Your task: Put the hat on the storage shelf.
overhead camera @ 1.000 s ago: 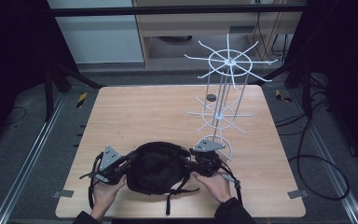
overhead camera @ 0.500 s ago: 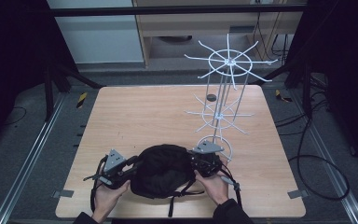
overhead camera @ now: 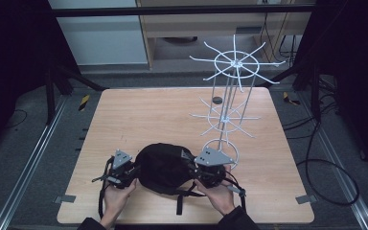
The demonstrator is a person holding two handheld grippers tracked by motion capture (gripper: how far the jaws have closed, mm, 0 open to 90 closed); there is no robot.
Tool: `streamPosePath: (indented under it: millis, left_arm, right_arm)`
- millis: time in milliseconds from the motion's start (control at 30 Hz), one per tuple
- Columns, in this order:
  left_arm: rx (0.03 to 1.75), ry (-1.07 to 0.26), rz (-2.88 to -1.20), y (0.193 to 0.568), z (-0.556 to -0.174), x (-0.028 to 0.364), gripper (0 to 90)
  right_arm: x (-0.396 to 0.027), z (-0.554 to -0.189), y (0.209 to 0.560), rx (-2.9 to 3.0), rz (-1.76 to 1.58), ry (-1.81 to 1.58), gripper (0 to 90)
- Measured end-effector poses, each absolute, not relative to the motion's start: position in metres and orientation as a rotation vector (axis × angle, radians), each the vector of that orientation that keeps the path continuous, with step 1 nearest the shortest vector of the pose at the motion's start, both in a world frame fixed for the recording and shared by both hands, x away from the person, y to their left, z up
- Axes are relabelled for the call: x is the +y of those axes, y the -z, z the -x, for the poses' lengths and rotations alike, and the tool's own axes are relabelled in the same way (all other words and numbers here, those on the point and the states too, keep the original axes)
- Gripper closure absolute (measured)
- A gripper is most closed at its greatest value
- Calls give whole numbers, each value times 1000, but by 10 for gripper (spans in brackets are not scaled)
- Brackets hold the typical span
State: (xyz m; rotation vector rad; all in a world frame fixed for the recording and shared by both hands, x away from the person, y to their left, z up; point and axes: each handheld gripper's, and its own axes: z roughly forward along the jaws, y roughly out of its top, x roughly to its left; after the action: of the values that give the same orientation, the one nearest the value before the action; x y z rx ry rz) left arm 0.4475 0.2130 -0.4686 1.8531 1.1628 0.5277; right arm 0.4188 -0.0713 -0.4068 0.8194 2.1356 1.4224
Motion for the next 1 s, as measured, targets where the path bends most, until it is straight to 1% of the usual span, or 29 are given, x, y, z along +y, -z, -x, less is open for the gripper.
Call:
streamPosePath:
  millis: [133, 267, 333, 433, 633, 700, 833, 1000]
  left_arm:
    - [1168, -481, -1823, 478, -461, 210, 799]
    - [1173, -446, -1825, 480, -464, 215, 747]
    - [1175, -409, -1822, 480, -464, 219, 679]
    - [1157, -397, -1823, 476, -458, 225, 556]
    - [1145, -423, -1775, 460, -432, 251, 449]
    - [1146, -421, -1767, 455, -420, 258, 442]
    - [1103, -394, -1735, 444, -400, 260, 471]
    - [1044, -373, -1717, 433, -396, 248, 459]
  right_arm:
    - [-56, -409, 407, 2226, -681, -1441, 791]
    - [-42, -404, 418, 2301, -631, -1388, 788]
    - [-37, -403, 425, 2322, -637, -1357, 781]
    - [-34, -403, 430, 2327, -646, -1337, 779]
    - [-35, -405, 436, 2321, -703, -1296, 781]
    - [-35, -405, 437, 2322, -710, -1286, 780]
    - [-33, -405, 438, 2322, -706, -1279, 771]
    - [-29, -403, 440, 2325, -686, -1269, 758]
